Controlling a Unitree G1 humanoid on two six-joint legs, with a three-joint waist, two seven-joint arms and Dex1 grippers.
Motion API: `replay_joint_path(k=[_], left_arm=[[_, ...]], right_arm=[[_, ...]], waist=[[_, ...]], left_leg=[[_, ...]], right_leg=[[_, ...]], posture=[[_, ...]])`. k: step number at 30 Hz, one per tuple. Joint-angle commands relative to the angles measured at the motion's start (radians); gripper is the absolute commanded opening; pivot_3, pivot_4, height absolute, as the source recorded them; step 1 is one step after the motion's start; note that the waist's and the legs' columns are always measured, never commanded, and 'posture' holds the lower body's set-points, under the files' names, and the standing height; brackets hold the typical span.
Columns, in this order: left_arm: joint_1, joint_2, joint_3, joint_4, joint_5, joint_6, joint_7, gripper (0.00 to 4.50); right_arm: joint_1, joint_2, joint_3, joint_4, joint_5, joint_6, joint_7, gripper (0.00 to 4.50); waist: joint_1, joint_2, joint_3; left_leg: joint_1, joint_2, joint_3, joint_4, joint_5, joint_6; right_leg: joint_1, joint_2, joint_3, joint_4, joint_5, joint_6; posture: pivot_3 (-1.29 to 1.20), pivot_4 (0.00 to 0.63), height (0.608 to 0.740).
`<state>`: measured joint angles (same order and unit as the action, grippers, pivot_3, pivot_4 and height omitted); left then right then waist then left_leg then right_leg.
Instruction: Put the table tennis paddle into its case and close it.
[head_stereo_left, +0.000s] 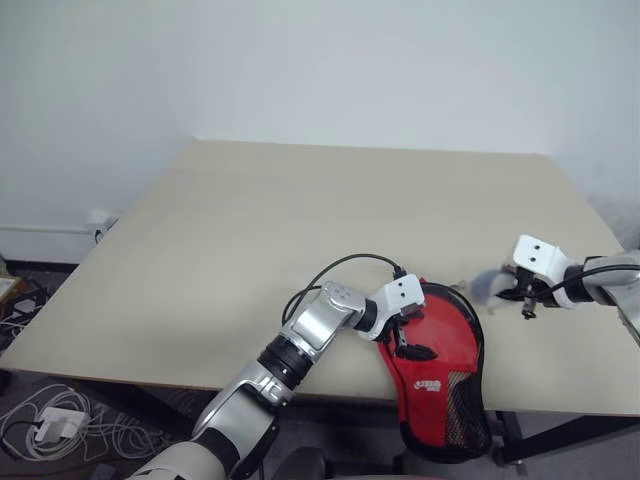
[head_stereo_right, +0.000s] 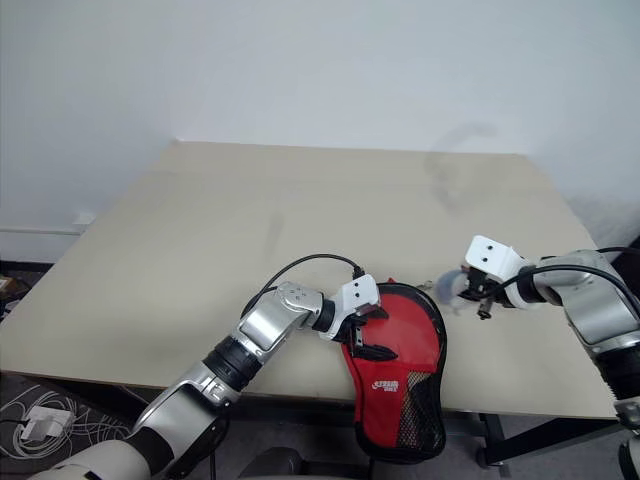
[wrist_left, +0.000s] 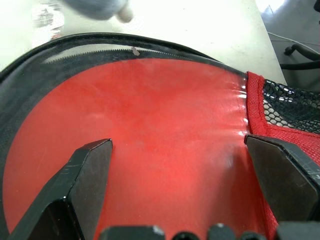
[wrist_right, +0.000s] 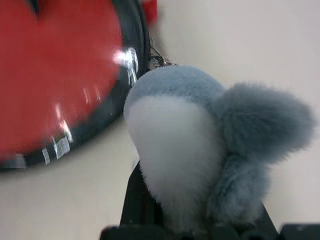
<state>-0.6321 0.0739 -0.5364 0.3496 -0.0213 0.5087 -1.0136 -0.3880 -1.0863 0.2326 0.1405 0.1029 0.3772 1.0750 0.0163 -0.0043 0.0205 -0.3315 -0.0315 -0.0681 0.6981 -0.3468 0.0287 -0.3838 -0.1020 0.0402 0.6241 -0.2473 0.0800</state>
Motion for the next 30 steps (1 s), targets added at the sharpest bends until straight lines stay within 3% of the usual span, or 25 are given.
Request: replay_joint_path(k=[1, 9, 16, 22, 30], left_arm=[[0.031, 0.014, -0.032, 0.084, 0.027, 0.044, 0.004, 4.5], [0.031, 0.003, -0.026, 0.093, 0.026, 0.042, 0.007, 4.5], [0.029, -0.008, -0.025, 0.107, 0.027, 0.03, 0.01, 4.5], [0.027, -0.025, -0.024, 0.121, 0.023, 0.029, 0.011, 4.5], [0.037, -0.039, -0.028, 0.118, 0.022, 0.038, 0.013, 4.5]], right_arm=[[0.015, -0.043, -0.04, 0.007, -0.043, -0.033, 0.018, 0.35], [0.22, -0.129, -0.114, -0.149, -0.017, -0.072, 0.073, 0.35], [0.497, -0.229, -0.321, -0.343, 0.052, -0.102, 0.174, 0.35], [0.788, -0.192, -0.491, -0.544, 0.084, -0.082, 0.247, 0.35], [1.099, -0.113, -0.585, -0.723, 0.041, -0.09, 0.289, 0.33]], waist=[[-0.001, 0.0, 0.0], [0.006, 0.0, 0.0], [0.018, -0.002, 0.001], [0.022, -0.003, 0.002], [0.029, -0.005, 0.001]], left_leg=[[0.0, 0.0, 0.0, 0.0, 0.0, 0.0], [0.003, 0.0, -0.001, 0.0, 0.0, 0.001], [0.006, 0.0, -0.001, 0.001, -0.002, 0.003], [0.007, 0.0, -0.004, 0.002, -0.005, 0.009], [0.007, -0.001, -0.007, 0.003, -0.006, 0.009]], right_leg=[[0.0, 0.0, 0.0, 0.0, 0.0, 0.0], [0.004, 0.0, 0.0, -0.001, 0.0, 0.001], [0.008, 0.0, 0.0, -0.001, -0.001, 0.002], [0.009, 0.0, -0.001, -0.001, -0.002, 0.003], [0.011, -0.001, -0.001, -0.002, -0.003, 0.006]], posture=[[0.0, 0.0, 0.716], [0.0, 0.0, 0.716], [0.0, 0.0, 0.716], [0.0, 0.0, 0.716], [0.0, 0.0, 0.716]])
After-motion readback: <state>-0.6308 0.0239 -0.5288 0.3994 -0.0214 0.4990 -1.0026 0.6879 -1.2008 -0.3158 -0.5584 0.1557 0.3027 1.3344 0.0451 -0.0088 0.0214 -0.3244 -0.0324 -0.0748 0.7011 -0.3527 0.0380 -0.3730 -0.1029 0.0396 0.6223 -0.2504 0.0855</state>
